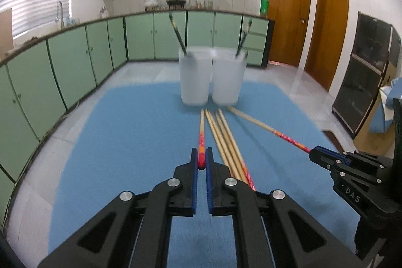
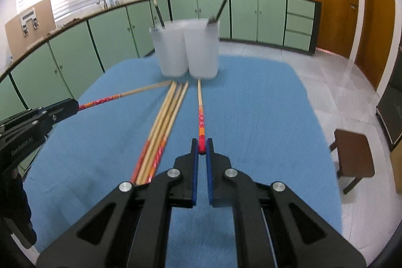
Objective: Organize utensils
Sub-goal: 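Lift both red-patterned chopsticks and carry them over the white holder, then lower the chopsticks into the holder compartments and open both tools, then move both open tools back down to the remaining wooden chopsticks, then close the right tool on a red-patterned chopstick and pull it out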
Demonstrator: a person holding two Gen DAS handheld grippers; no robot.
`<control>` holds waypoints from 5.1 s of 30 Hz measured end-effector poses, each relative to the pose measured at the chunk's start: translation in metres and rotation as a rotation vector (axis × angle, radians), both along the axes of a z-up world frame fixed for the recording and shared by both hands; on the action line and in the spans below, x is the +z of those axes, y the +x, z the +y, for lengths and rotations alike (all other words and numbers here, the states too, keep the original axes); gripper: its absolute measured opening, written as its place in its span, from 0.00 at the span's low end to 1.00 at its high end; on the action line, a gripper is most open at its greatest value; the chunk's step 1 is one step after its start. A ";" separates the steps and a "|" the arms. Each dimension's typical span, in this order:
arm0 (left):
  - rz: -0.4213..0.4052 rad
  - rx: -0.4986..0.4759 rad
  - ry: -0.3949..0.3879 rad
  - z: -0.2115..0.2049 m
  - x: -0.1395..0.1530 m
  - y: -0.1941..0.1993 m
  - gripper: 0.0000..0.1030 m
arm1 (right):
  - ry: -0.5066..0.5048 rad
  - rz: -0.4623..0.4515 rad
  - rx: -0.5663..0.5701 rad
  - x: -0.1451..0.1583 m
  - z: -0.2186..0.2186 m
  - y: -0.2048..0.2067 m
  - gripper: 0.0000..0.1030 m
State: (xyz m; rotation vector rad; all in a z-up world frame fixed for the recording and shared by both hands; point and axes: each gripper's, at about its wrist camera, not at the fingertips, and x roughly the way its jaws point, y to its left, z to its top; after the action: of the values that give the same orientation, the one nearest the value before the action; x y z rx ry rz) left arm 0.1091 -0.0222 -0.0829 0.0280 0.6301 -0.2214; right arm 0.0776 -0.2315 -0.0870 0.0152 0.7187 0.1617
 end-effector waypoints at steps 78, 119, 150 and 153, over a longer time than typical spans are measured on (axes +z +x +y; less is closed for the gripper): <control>-0.094 -0.020 -0.041 -0.001 0.052 0.133 0.69 | 0.005 -0.118 -0.048 0.074 -0.037 0.116 0.84; 0.259 0.090 0.024 0.032 -0.094 0.035 0.77 | -0.075 0.170 0.034 -0.063 0.040 0.006 0.77; 0.266 0.059 0.046 0.022 -0.093 0.030 0.78 | -0.038 0.186 0.079 -0.064 0.049 0.004 0.06; 0.271 0.035 0.032 0.016 -0.091 0.025 0.78 | -0.037 0.184 0.042 -0.063 0.037 0.003 0.05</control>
State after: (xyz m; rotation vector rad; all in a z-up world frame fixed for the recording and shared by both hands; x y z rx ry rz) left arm 0.1338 -0.0063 -0.1736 0.0181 0.9037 -0.1824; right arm 0.0806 -0.1941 -0.1504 -0.0207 0.9056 0.1891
